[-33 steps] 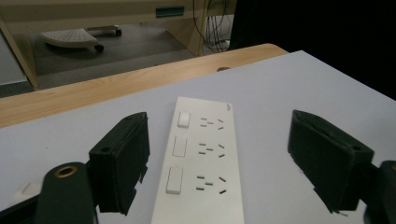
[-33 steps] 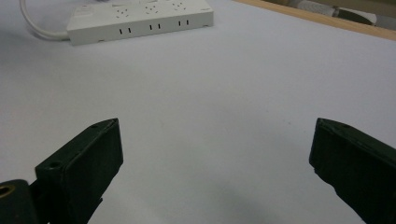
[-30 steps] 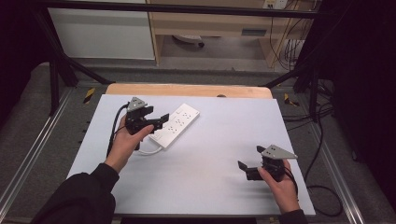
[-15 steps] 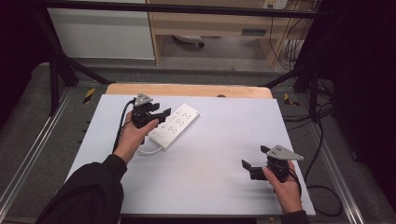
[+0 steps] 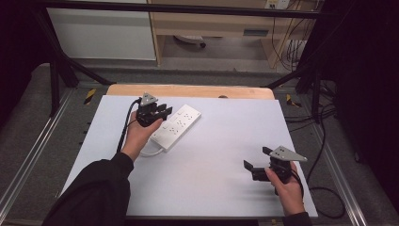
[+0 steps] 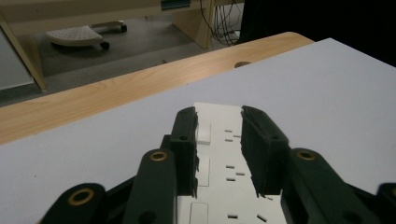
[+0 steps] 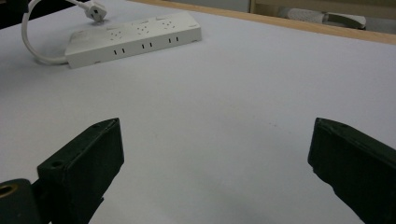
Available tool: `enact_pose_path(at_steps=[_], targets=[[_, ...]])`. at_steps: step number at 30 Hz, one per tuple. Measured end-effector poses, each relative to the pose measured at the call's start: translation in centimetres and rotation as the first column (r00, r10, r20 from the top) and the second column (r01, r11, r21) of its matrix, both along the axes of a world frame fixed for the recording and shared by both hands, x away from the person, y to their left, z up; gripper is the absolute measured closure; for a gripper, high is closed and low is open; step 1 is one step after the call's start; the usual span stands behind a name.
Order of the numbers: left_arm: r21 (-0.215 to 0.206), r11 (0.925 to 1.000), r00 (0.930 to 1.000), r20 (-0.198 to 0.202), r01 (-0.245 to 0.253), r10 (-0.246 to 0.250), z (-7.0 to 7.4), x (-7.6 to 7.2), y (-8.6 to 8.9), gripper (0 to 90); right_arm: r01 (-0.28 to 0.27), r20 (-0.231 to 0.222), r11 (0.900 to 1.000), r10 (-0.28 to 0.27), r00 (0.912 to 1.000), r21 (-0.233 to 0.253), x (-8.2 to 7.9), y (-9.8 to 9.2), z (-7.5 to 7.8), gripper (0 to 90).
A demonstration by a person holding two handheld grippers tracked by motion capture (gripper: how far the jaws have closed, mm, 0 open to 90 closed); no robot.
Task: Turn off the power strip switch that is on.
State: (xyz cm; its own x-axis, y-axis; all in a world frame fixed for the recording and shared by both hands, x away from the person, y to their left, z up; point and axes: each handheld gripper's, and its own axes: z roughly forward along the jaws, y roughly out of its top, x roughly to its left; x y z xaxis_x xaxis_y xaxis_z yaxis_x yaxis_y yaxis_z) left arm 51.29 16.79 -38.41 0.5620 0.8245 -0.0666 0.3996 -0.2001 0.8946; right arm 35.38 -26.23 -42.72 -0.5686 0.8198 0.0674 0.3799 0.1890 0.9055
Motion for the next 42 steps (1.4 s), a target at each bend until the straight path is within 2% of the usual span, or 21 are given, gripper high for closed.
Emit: enact_pose_path(at_steps=[3,7,11,14,18,21,23,26,42], targets=[[-0.026,0.9997,0.9999,-0.011,0.003,-0.003,-0.3,0.3,0.0,73.2,-0.002,0.000,1.000,0.002,1.0000,-0.001,0.0,0.0,0.0,4.0],[-0.021,0.9998,1.0000,-0.007,-0.005,0.005,-0.9,0.9,0.1,79.7,-0.007,-0.005,1.000,0.007,1.0000,-0.006,0.1,0.2,-0.1,4.0],[-0.037,0.9993,0.9994,-0.035,-0.009,0.007,-1.5,1.4,0.3,86.3,-0.010,-0.009,1.000,0.010,0.9999,-0.010,0.2,0.3,-0.1,4.0],[-0.022,0.9997,0.9992,-0.040,-0.005,0.004,-1.8,1.6,0.2,89.5,-0.007,-0.013,1.000,0.007,0.9999,-0.009,0.2,0.2,-0.1,4.0],[-0.016,0.9999,0.9985,-0.054,0.002,-0.003,-2.1,1.7,0.1,89.9,-0.003,-0.014,1.000,0.003,0.9999,-0.009,0.2,0.2,-0.2,4.0],[0.021,0.9996,0.9964,-0.083,0.016,-0.015,-2.5,2.0,-0.2,89.9,-0.002,-0.018,1.000,0.002,0.9998,-0.017,0.3,0.2,-0.2,3.9],[0.051,0.9984,0.9962,-0.085,0.024,-0.019,-2.6,2.2,-0.4,90.0,-0.002,-0.026,1.000,0.002,0.9997,-0.022,0.3,0.2,-0.3,4.0],[0.039,0.9990,0.9951,-0.098,0.022,-0.018,-2.5,2.4,-0.5,90.0,-0.003,-0.027,1.000,0.002,0.9996,-0.020,0.3,0.2,-0.3,4.0],[0.094,0.9947,0.9896,-0.141,0.042,-0.029,-3.2,3.4,-1.3,90.0,-0.007,-0.027,1.000,0.007,0.9996,-0.018,0.4,0.2,-0.2,3.9]])
